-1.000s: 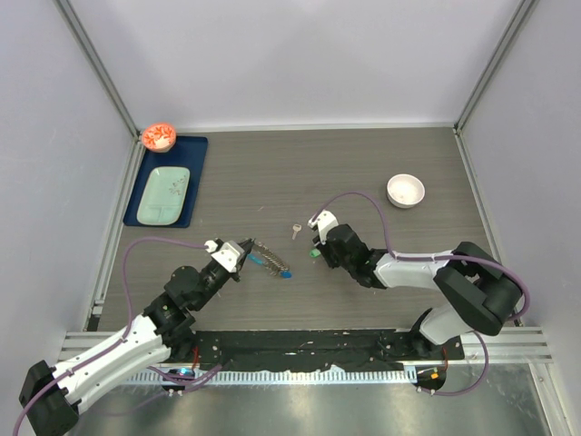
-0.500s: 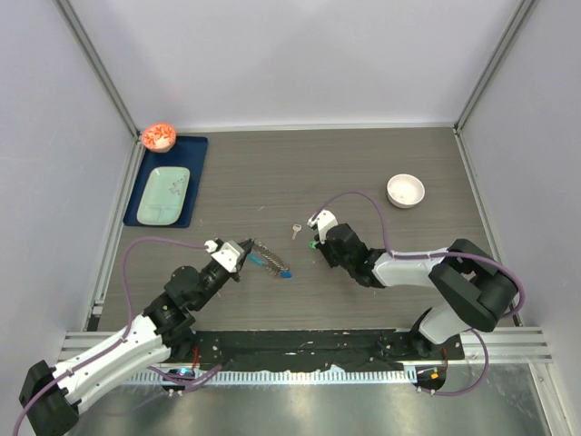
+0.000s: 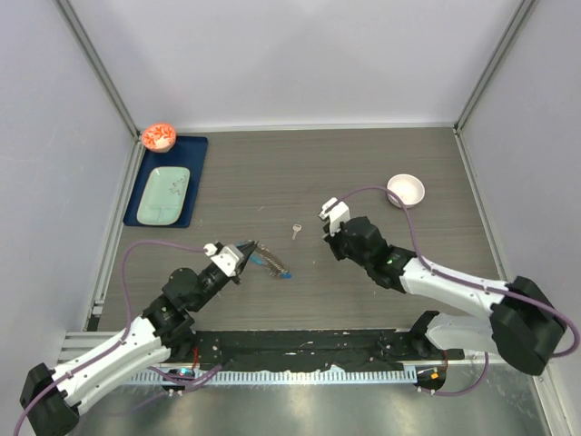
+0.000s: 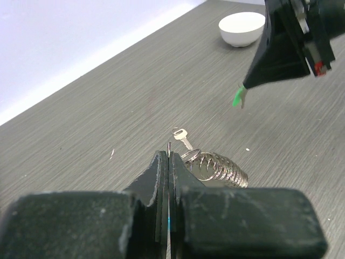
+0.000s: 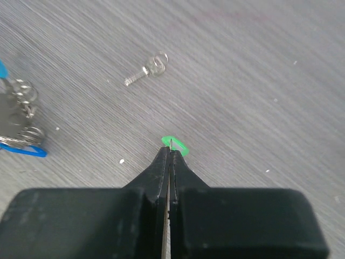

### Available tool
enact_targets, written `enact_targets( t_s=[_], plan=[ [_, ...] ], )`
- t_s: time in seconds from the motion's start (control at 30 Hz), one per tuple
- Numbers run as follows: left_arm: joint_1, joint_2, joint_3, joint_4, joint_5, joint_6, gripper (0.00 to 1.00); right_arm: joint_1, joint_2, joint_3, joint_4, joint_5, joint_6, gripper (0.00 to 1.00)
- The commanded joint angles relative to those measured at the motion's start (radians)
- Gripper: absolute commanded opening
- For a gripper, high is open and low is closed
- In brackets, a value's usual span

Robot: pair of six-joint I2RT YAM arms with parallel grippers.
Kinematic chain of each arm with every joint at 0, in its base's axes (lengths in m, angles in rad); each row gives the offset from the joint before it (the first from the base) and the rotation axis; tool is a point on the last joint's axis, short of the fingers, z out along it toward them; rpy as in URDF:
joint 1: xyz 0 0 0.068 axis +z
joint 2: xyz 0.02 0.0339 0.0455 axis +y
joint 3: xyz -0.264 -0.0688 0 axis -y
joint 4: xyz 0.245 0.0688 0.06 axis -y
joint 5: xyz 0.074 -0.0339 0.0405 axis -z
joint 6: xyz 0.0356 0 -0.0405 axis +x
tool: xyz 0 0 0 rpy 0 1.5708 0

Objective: Put the keys on the keyring

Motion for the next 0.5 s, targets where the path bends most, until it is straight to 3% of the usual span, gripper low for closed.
enact_targets(
  t_s=[0.0,0.47],
  plan=[
    [-0.004,-0.002,0.006,0.101,0.087,0.015,0.0,-0.003,-0.127,0.095,-0.126,-0.054,-0.056,0.01],
    [-0.004,0.17,0.135,0.132,0.509,0.04,0.0,-0.003,-0.344,0.311,-0.577,-0.431,-0.251,0.01]
  ],
)
